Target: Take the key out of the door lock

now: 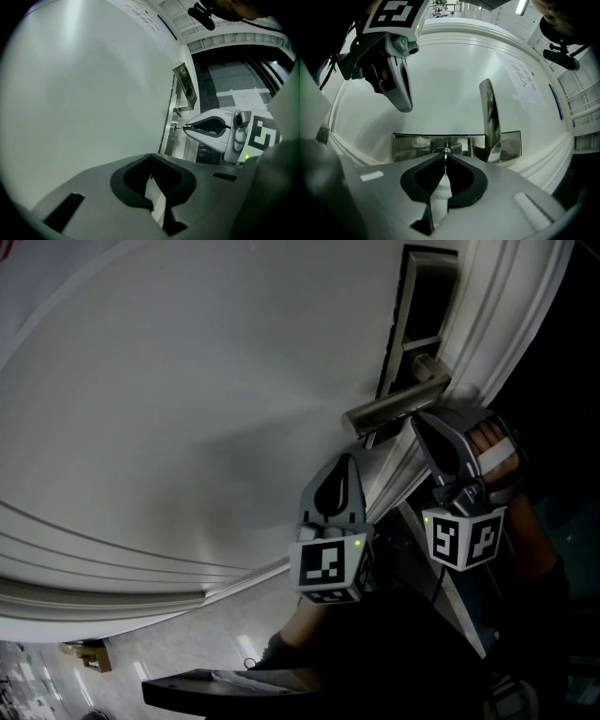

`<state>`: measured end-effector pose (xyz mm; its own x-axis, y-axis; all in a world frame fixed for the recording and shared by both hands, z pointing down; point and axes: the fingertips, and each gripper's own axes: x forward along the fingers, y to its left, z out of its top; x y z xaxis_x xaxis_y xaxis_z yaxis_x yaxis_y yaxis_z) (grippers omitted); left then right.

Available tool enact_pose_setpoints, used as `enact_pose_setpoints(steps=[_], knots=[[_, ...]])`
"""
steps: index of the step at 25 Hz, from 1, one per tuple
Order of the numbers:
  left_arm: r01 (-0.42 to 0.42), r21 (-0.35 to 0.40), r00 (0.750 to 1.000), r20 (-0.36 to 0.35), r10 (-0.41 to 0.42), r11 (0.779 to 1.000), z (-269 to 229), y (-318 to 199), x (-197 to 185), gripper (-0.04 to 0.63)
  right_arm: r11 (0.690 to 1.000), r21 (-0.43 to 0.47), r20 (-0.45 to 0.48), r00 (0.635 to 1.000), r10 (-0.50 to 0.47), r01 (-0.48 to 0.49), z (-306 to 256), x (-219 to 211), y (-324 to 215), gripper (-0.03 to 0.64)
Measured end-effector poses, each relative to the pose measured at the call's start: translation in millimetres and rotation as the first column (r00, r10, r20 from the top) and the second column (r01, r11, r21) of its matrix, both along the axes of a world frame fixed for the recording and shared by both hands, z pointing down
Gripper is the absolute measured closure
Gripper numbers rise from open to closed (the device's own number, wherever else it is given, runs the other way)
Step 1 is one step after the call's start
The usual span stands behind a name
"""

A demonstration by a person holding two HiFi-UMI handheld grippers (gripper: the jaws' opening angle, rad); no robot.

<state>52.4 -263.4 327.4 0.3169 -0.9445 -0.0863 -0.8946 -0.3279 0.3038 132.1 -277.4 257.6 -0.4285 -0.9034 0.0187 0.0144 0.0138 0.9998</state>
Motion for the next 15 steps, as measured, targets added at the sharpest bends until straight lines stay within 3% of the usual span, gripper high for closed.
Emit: enact_pose_setpoints(steps=[15], knots=[[-0.011, 0.0, 1.0, -0.001, 0.011, 1.0, 1.6, -3.4, 0.9, 0.595, 1.0, 0.009, -0.01, 1.0, -0.002, 0.002, 0.2, -0.6, 0.3, 0.604]])
